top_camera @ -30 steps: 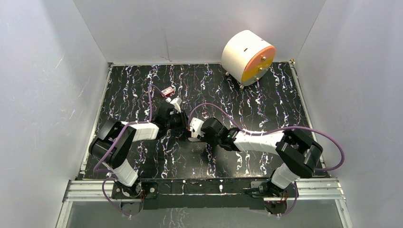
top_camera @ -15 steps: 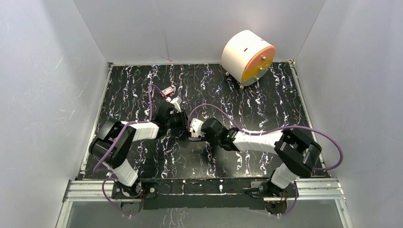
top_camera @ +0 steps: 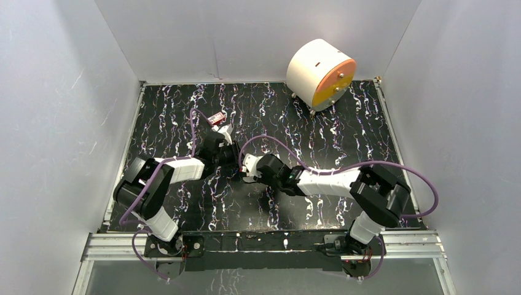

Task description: Fold the paper box

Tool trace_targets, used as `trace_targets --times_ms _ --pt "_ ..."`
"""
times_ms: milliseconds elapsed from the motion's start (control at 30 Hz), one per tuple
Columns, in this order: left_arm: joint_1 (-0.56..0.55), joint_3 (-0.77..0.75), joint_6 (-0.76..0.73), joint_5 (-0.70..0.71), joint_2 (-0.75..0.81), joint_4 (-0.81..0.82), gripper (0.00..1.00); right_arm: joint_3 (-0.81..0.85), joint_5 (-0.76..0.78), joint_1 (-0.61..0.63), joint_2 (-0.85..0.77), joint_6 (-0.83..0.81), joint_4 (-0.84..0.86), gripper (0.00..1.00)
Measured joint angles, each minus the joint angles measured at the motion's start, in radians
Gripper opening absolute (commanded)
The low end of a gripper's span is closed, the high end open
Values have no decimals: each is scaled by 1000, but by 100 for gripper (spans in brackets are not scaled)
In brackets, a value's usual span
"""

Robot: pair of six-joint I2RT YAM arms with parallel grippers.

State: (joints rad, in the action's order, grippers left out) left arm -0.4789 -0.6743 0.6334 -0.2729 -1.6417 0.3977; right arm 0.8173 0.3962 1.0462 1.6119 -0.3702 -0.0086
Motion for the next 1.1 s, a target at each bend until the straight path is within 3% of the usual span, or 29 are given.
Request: trace_targets --times_ms 133,367,567,1100 --pt "0 2 2 31 14 -42 47 -1 -36 4 -27 7 -35 59" --pt "0 2 3 114 89 -150 56 -2 -33 37 -78 -1 -72 69" --pt "8 4 22 183 249 -230 61 -19 13 102 -80 -32 -58 71" --pt "26 -58 -22 289 667 -544 66 -68 249 181 61 -185 179 68"
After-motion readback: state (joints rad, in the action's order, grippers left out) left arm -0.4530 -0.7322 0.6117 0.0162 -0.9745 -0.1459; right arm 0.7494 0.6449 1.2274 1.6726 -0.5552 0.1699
